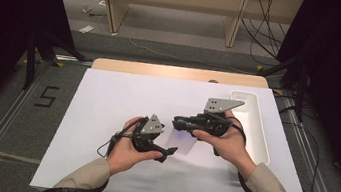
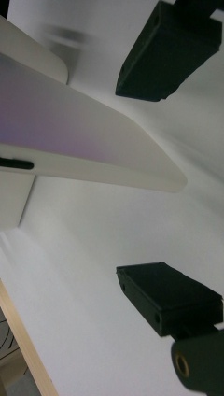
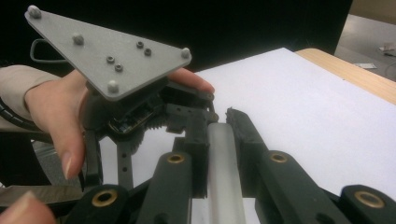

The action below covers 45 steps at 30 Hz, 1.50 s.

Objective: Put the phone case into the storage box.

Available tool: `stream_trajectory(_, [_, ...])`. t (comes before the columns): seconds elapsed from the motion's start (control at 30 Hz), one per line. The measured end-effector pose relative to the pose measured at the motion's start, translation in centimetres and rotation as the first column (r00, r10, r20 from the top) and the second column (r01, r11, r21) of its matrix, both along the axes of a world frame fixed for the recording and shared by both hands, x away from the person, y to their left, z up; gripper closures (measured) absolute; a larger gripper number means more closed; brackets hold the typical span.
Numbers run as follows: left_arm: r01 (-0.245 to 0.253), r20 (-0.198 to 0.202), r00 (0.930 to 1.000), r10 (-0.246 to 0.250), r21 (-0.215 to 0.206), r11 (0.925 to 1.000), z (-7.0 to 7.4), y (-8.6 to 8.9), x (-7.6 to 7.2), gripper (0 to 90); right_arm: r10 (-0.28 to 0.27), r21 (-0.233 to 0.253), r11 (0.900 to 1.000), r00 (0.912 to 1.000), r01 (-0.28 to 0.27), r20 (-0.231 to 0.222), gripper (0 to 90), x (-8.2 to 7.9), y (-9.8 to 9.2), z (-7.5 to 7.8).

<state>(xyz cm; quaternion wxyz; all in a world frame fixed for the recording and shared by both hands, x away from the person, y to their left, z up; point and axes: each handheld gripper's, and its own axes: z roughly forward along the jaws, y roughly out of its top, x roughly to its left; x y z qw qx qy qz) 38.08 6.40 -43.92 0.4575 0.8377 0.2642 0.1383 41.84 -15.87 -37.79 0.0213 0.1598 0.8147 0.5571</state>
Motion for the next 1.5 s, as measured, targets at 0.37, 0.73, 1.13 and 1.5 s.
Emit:
stream_trajectory(0.37, [0.025, -0.013, 0.9996, -0.024, 0.009, 0.9997, -0.4, -0.4, 0.0, 11.4, 0.013, 0.003, 1.0, 0.9999, -0.013, -0.005, 80.0, -0.2, 0.2, 0.0])
stream_trajectory(0.73, [0.06, -0.017, 0.9981, -0.06, 0.014, 0.9981, -0.8, -0.7, -0.1, 15.7, 0.019, 0.009, 1.0, 0.9998, -0.019, -0.006, 80.0, -0.2, 0.3, 0.1])
stream_trajectory(1.13, [0.125, -0.032, 0.9916, -0.125, -0.003, 0.9921, -1.1, -0.9, -0.1, 24.4, 0.024, 0.011, 1.0, 0.9997, -0.023, -0.01, 80.0, -0.2, 0.4, 0.0])
stream_trajectory(1.5, [0.152, -0.031, 0.9878, -0.152, -0.009, 0.9883, -1.0, -0.7, 0.0, 36.5, 0.025, 0.012, 1.0, 0.9996, -0.025, -0.013, 80.0, -0.2, 0.4, -0.1])
